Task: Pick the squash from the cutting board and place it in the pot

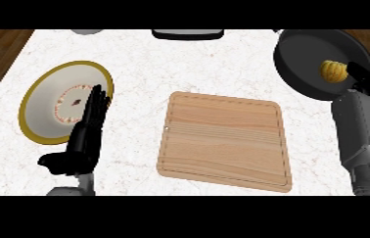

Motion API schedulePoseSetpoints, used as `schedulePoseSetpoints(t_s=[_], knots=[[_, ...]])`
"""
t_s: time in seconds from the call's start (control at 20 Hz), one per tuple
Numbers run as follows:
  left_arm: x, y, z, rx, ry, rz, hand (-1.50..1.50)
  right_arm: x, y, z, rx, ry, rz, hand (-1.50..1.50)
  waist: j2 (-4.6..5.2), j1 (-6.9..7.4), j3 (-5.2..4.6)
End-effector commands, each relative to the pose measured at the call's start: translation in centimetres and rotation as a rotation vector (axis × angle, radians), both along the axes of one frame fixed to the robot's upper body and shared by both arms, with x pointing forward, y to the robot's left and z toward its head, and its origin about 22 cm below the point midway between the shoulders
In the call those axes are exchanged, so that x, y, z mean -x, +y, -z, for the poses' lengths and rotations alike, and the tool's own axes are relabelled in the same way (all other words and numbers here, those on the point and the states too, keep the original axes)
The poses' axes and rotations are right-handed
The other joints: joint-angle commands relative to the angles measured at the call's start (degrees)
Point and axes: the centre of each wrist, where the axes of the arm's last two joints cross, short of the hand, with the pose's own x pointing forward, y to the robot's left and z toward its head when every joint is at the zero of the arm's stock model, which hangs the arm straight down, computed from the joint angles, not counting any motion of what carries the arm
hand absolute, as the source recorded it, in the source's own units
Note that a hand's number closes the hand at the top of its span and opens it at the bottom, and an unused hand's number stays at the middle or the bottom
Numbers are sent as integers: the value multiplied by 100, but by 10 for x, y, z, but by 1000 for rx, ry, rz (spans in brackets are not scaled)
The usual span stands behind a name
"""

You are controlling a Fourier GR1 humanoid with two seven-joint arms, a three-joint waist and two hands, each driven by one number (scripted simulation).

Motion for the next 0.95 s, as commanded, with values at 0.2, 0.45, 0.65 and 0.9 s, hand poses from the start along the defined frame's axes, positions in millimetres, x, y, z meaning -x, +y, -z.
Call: schedulePoseSetpoints(t_s=[0.2,0.45,0.65,0.9], knots=[[3,2,8,-2,10,-12,0,34,29,25,55,-103,58,-150,-33,-96,-2],[2,23,2,-16,19,-8,0,58,39,32,57,-119,83,-150,-42,-87,-2],[-3,6,2,-15,14,-21,0,77,30,19,93,-175,131,-150,-49,-91,-3],[-7,15,-4,1,11,-18,0,107,14,26,118,-190,208,-150,-30,-50,1]])
